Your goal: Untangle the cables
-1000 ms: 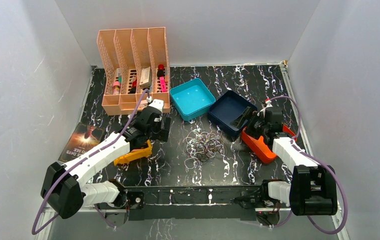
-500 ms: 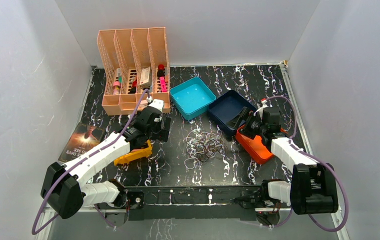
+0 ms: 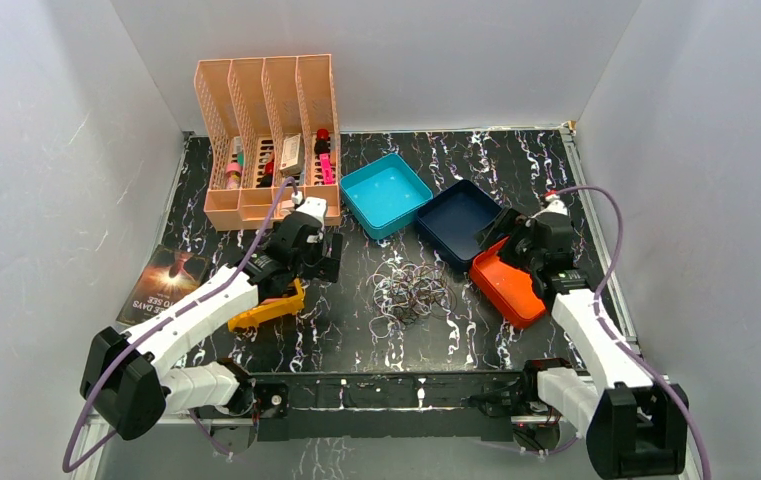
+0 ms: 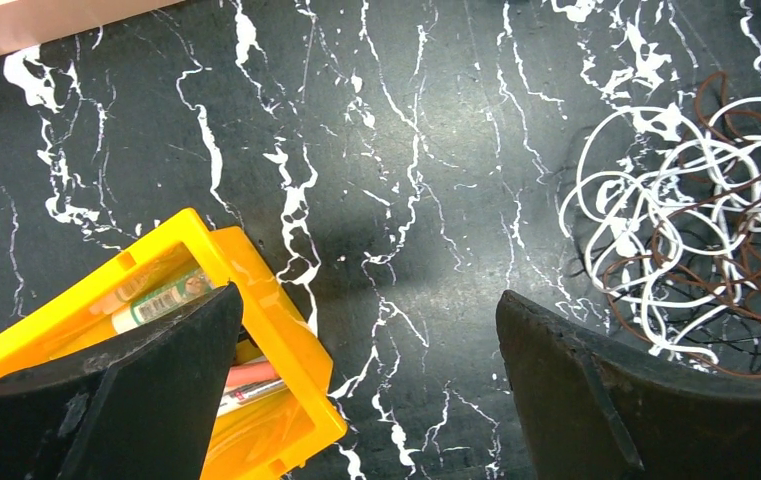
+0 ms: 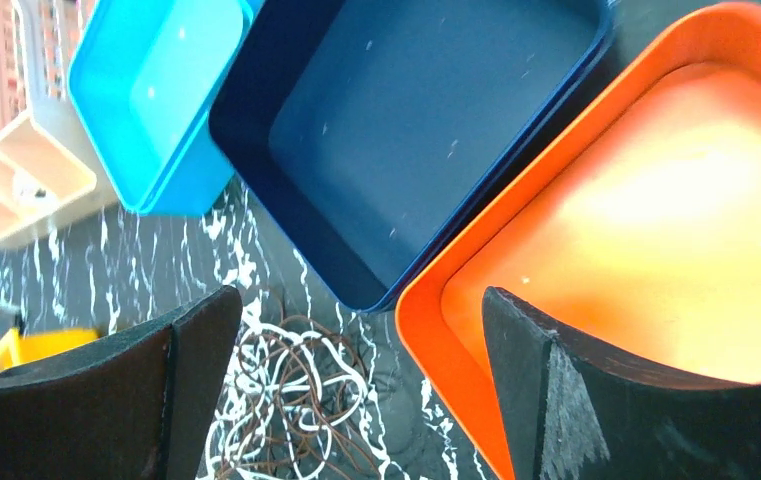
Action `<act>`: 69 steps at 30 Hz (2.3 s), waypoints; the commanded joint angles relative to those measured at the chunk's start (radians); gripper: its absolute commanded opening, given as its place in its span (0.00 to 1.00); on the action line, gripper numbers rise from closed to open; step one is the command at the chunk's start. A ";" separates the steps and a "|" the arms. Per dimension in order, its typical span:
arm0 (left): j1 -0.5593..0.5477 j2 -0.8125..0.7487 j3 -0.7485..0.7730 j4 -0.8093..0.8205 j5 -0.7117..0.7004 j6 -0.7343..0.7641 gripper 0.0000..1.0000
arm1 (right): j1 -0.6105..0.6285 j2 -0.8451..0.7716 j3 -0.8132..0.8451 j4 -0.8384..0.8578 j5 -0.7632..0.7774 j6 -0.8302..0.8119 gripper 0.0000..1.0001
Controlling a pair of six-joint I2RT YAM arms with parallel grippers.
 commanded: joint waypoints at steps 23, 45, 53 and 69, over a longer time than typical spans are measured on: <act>-0.266 0.185 0.143 0.147 0.094 -0.182 0.98 | -0.001 -0.203 0.004 -0.136 -0.096 -0.091 0.98; -0.307 0.246 0.102 0.238 0.113 -0.166 0.91 | 0.117 -0.089 0.023 -0.174 -0.297 -0.270 0.74; -0.307 0.235 0.099 0.229 0.092 -0.164 0.91 | 0.242 0.003 -0.001 -0.175 -0.202 -0.196 0.68; -0.308 0.222 0.095 0.221 0.071 -0.170 0.91 | 0.253 0.138 -0.045 0.004 -0.173 -0.206 0.50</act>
